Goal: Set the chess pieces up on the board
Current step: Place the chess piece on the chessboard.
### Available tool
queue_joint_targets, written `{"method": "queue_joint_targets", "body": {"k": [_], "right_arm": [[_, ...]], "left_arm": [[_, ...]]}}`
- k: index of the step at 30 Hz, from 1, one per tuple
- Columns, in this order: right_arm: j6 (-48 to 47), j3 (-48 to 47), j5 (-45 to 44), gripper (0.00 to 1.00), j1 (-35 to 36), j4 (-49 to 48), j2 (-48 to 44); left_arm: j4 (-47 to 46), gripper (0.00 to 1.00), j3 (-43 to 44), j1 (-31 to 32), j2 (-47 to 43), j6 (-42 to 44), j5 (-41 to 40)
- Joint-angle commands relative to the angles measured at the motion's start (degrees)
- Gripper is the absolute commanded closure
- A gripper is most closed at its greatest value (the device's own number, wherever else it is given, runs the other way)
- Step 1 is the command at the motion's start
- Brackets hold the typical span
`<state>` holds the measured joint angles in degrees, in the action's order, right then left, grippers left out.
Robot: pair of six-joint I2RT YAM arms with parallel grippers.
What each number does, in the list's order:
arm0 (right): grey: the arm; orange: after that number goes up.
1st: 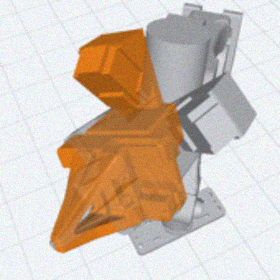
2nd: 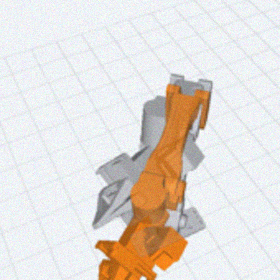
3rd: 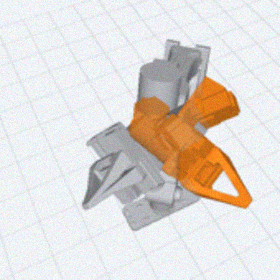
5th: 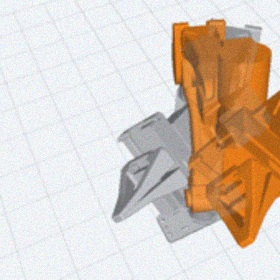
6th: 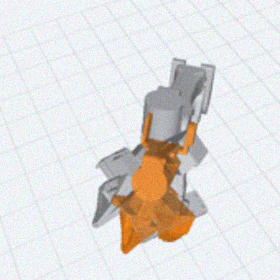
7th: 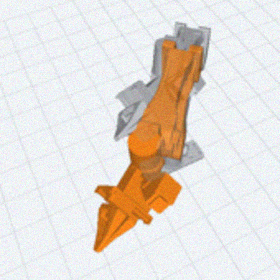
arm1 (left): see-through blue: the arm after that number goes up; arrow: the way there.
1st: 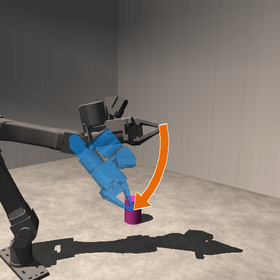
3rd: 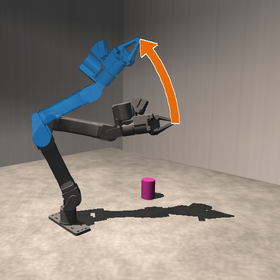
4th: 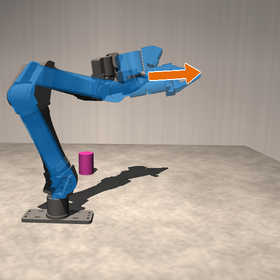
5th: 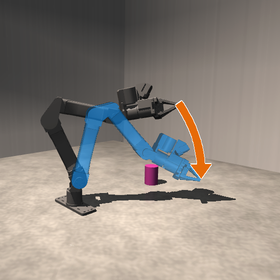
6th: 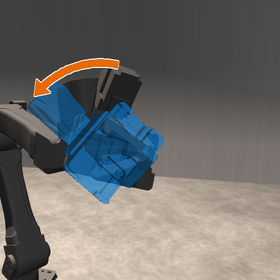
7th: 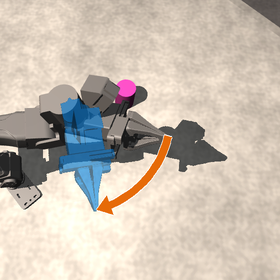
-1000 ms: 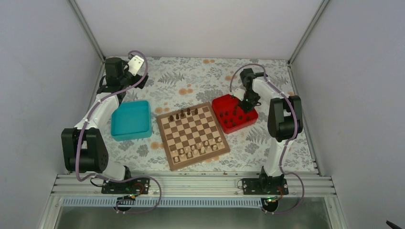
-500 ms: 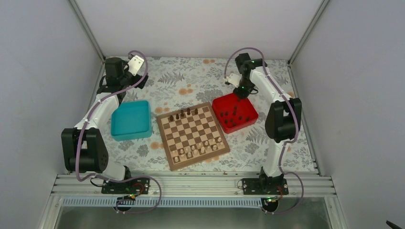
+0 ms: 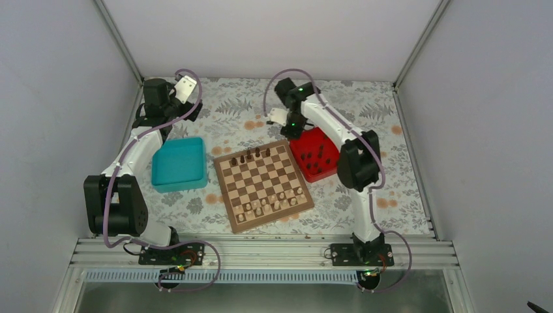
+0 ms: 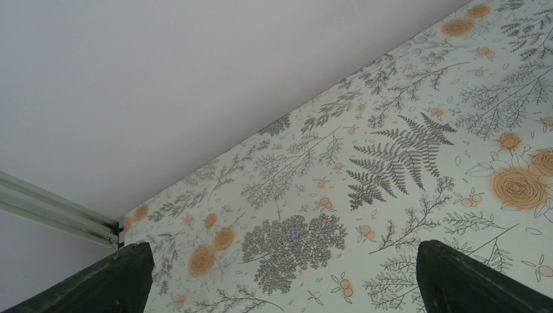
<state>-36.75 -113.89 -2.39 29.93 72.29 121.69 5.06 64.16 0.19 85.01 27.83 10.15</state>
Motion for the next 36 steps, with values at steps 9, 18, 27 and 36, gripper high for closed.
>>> {"method": "queue_joint_targets", "body": {"k": [9, 18, 27, 36], "right_arm": [[1.24, -7.54, 2.49, 0.89, 7.61, 1.45, 8.72], [1.11, -7.30, 3.57, 0.89, 8.63, 0.77, 11.12], [1.06, -7.08, 3.08, 0.88, 8.74, 0.22, 12.26], [1.16, -7.21, 1.21, 0.67, 8.76, 0.31, 10.56]], "left_arm": [[-0.44, 0.00, -0.41, 0.17, -0.55, 0.20, 0.39], [-0.51, 0.00, -0.37, 0.17, -0.34, 0.22, 0.35], [-0.57, 0.00, -0.48, 0.22, -0.35, 0.29, 0.49], [-0.65, 0.00, -0.47, 0.17, -0.11, 0.38, 0.57]]}}
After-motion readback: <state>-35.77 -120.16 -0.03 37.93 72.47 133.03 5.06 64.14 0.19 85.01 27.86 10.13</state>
